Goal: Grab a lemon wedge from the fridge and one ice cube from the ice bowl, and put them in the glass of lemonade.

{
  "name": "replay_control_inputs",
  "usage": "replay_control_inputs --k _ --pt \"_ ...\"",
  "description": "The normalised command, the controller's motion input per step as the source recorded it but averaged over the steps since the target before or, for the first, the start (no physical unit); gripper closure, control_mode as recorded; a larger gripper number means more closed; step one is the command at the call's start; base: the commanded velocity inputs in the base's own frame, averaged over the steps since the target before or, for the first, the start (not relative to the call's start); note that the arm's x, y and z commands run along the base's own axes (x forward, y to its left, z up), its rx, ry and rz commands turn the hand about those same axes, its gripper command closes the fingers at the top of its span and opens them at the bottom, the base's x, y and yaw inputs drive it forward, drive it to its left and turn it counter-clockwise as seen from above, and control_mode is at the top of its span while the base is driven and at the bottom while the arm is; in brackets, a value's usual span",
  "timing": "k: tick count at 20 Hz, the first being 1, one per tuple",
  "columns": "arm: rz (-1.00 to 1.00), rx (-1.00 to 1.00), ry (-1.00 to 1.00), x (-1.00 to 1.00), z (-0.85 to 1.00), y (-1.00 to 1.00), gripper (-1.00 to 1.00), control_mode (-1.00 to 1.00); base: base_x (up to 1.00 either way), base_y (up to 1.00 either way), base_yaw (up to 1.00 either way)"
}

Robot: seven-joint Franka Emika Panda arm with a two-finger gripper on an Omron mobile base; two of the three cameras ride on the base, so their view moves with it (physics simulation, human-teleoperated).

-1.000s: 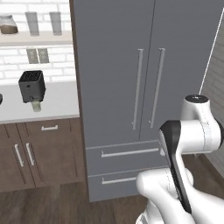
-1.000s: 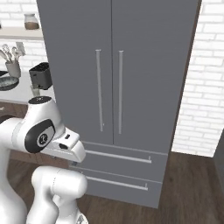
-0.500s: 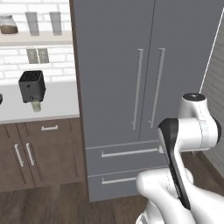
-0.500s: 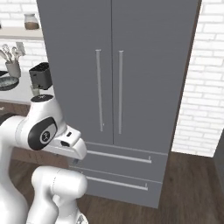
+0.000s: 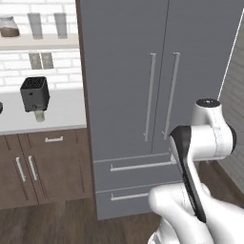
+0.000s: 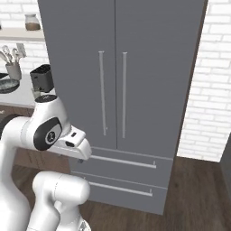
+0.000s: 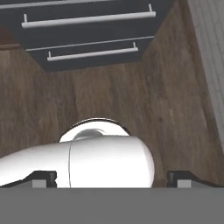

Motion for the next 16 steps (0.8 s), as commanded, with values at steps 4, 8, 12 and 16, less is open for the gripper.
replay_control_inputs --k 4,8,12,16 --pt "0.00 0.00 -0.10 0.54 0.00 0.04 -1.00 -1.00 0.00 0.00 0.00" --pt "0.00 0.08 -0.15 0.81 0.00 0.07 -1.00 -1.00 0.00 0.00 0.00" --pt "0.00 0.27 -0.28 0.79 0.08 0.01 -1.00 -1.00 0.00 0.00 0.00" --pt "0.03 0.07 -0.31 0.13 0.20 0.00 -1.00 -1.00 0.00 0.00 0.00"
